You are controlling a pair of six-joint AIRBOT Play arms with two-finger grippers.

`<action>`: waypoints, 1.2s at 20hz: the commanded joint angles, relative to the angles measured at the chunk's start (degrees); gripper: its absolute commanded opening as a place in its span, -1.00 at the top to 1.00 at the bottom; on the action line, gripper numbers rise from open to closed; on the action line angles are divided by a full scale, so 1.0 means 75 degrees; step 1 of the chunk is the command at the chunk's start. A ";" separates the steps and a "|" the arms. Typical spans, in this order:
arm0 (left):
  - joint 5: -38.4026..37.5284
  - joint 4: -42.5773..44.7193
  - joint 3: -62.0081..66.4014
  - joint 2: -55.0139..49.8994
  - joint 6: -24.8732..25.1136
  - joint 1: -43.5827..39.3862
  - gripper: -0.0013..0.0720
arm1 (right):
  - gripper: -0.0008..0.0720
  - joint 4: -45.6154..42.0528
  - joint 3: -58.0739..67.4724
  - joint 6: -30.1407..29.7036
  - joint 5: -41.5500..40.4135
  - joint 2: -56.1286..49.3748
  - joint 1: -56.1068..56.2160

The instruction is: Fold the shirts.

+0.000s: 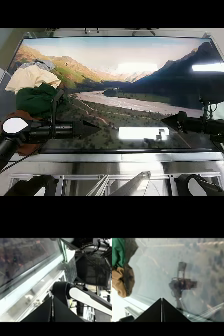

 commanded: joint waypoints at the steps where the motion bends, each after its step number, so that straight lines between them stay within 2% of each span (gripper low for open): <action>1: 0.0064 0.0055 -0.0003 0.0017 0.0020 -0.0003 0.97 | 0.94 -0.0003 -0.0006 0.0006 -0.0003 0.0006 0.0006; 4: -0.0017 0.0219 0.0137 0.0009 0.0017 0.0530 0.98 | 0.94 -0.0003 -0.0006 0.0003 -0.0003 0.0006 0.0006; 7: -0.0207 0.2157 0.1600 -0.0178 -0.0568 0.2509 0.97 | 0.94 0.0000 -0.0006 0.0003 -0.0003 0.0006 0.0006; 8: -0.0277 0.2856 0.2302 -0.0449 -0.0560 0.3153 0.36 | 0.94 0.0000 -0.0006 0.0003 0.0000 0.0006 0.0006; 9: -0.0265 0.3351 0.3037 -0.0813 -0.0554 0.3722 -0.09 | 0.94 0.0000 -0.0006 0.0006 -0.0003 0.0006 0.0006; 10: -0.0137 0.3719 0.3847 -0.1297 -0.0501 0.4243 -0.80 | 0.94 -0.0003 -0.0006 0.0003 -0.0003 0.0006 0.0006; 11: 0.0090 0.4025 0.4660 -0.1871 -0.0376 0.4654 -1.00 | 0.94 -0.0003 -0.0006 0.0006 -0.0003 0.0006 0.0006; 13: 0.0452 0.4648 0.6251 -0.3238 -0.0323 0.5193 -1.00 | 0.94 -0.0003 -0.0006 0.0006 0.0000 0.0006 0.0006; 16: 0.0248 0.5275 0.8615 -0.5729 -0.0469 0.5584 -1.00 | 0.94 -0.0003 -0.0006 0.0003 -0.0003 0.0006 0.0006; 20: 0.0198 0.5374 1.1473 -0.8763 -0.0647 0.5648 -1.00 | 0.94 0.0029 -0.0006 0.0006 -0.0032 0.0006 0.0006; 22: 0.0382 0.5863 1.2100 -0.9690 -0.0816 0.5523 -1.00 | 0.94 0.0090 -0.0006 0.0006 -0.0029 0.0006 0.0006; 24: 0.0950 0.6411 1.1791 -1.0040 -0.0816 0.5380 -1.00 | 0.94 0.0172 -0.0006 0.0000 -0.0085 0.0006 0.0006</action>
